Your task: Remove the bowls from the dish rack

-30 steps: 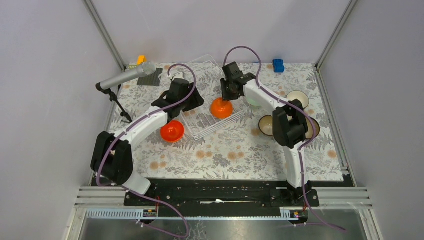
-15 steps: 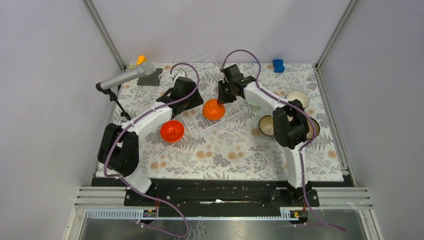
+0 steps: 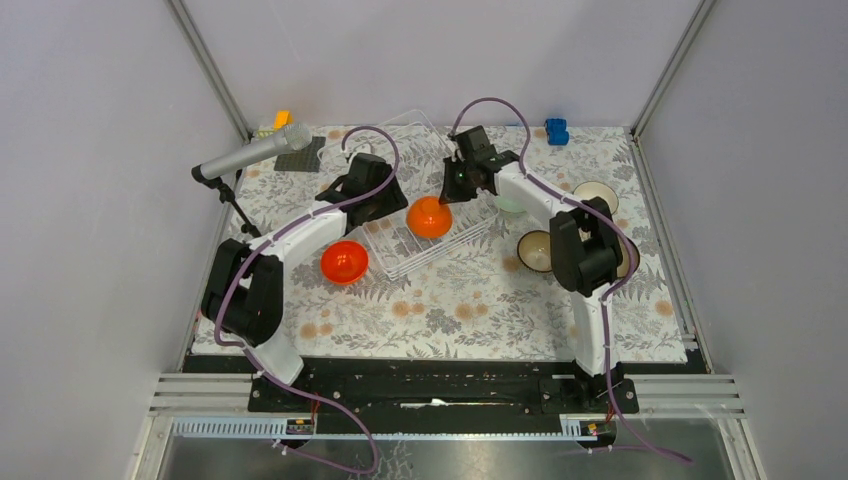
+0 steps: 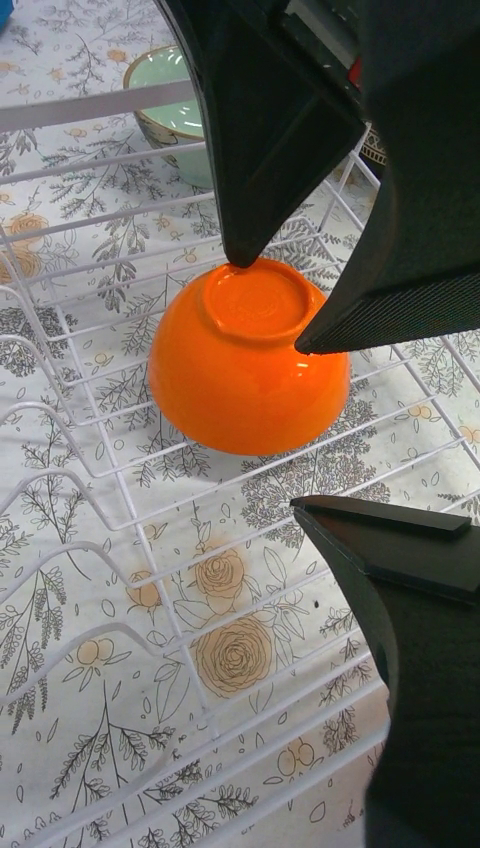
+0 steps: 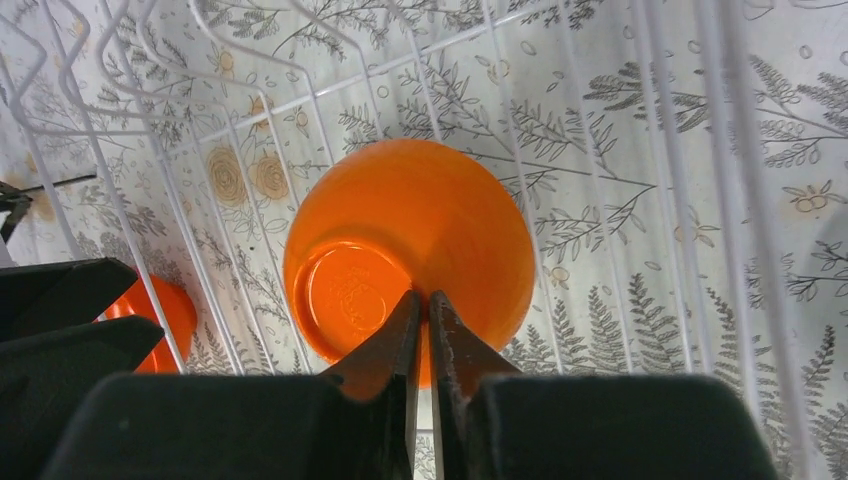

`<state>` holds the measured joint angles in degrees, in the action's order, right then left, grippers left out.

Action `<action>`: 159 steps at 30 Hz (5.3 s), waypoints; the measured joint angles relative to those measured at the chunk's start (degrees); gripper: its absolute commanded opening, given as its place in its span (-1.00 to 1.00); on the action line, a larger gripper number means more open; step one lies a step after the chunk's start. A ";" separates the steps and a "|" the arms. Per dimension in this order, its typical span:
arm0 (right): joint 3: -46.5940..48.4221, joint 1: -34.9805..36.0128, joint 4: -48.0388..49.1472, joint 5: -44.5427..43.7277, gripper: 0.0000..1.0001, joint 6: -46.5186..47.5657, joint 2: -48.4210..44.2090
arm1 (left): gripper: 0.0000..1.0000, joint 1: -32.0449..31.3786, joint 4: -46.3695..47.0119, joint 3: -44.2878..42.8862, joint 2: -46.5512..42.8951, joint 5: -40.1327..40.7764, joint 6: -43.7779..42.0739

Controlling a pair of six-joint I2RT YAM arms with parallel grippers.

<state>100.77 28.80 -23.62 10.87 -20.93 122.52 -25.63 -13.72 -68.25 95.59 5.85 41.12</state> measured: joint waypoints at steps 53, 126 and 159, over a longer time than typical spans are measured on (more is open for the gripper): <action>-3.19 -4.79 -1.40 -0.72 -0.48 1.66 -1.68 | -0.27 0.09 35.63 4.31 13.55 -25.79 21.86; -41.05 -4.46 19.89 -9.94 0.87 5.66 -55.01 | -1.00 -13.57 -30.73 2.45 -31.54 22.95 -9.92; -43.69 -4.46 22.95 -5.81 0.87 4.57 -55.63 | -0.29 -13.57 -22.58 16.13 -17.88 20.20 -24.50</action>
<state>57.08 24.34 -0.67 5.06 -16.36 66.89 -39.20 -36.29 -52.12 77.71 26.04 16.62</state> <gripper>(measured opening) 0.937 0.142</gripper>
